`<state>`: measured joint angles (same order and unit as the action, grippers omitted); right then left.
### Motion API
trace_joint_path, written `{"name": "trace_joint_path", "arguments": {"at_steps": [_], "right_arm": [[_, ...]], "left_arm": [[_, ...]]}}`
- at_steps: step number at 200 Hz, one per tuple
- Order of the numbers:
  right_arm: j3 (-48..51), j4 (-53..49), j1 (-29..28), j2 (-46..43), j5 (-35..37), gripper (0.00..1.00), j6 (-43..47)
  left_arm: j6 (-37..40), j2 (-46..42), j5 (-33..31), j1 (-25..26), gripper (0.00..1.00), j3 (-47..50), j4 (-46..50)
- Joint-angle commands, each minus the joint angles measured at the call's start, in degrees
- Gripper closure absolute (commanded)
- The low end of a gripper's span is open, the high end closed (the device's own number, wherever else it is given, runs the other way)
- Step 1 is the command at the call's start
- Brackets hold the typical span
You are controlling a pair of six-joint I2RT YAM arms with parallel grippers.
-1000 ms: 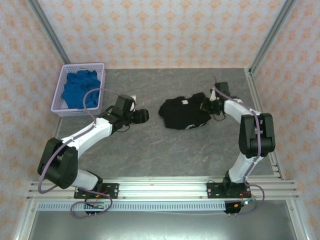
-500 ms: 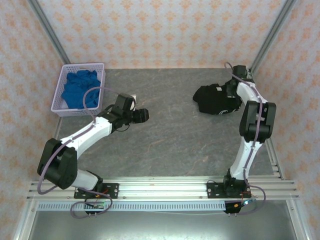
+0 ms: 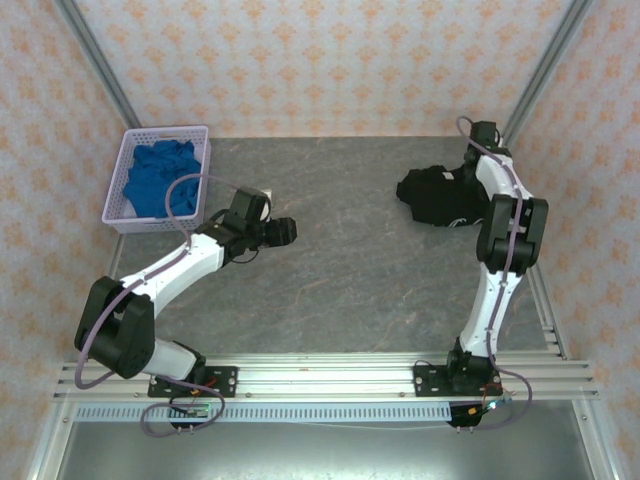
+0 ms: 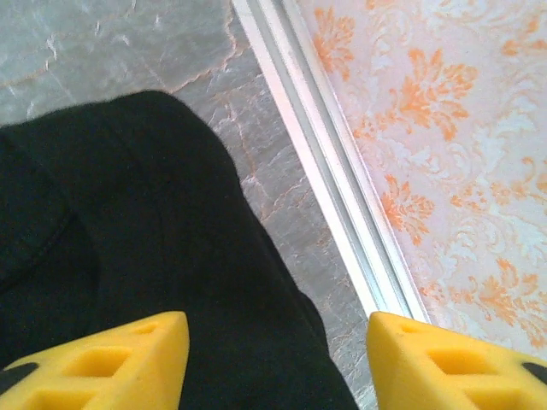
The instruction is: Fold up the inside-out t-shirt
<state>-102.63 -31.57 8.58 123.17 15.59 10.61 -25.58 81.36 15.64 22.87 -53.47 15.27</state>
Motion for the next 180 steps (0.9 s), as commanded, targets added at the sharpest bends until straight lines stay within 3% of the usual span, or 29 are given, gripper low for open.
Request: {"name": "trace_joint_path", "arguments": {"at_steps": [1,42,64,82,90,122,141,164,180], "right_arm": [[4.94,0.95,-0.27,-10.16,-0.73,0.35,-3.66],[29.28,14.87,-4.69,-30.52,-4.98,0.14,-7.47],[42.10,21.72,-8.34,-41.31,-4.04,0.07,-9.68],[51.70,27.67,-8.95,-48.99,-7.71,0.00,-14.23],[55.56,29.82,-9.39,-51.44,-7.79,0.01,-15.54],[66.56,37.06,-10.37,-54.62,-2.61,0.01,-16.62],[73.11,47.44,-10.35,-53.01,-2.41,0.01,-13.53],[77.73,58.37,-10.34,-48.16,-2.16,0.01,-11.26],[77.15,58.80,-10.34,-47.73,-2.64,0.01,-10.99]], "left_arm": [[1.10,-0.36,-4.16,-0.11,0.35,0.36,1.31],[3.22,-3.79,-15.76,-1.45,0.27,1.90,-1.44],[4.42,-7.21,-24.51,-2.67,0.15,4.13,-4.61],[5.72,-10.22,-32.05,-3.65,0.05,7.00,-7.94],[6.88,-11.33,-35.59,-3.93,0.00,8.30,-9.39],[12.76,-12.41,-46.64,-5.58,0.00,12.93,-14.42],[16.69,-10.37,-48.09,-7.75,0.00,15.51,-20.14],[19.36,-6.04,-43.21,-11.69,0.00,15.65,-24.85],[23.83,-4.09,-39.62,-12.49,0.00,18.14,-32.26]]}}
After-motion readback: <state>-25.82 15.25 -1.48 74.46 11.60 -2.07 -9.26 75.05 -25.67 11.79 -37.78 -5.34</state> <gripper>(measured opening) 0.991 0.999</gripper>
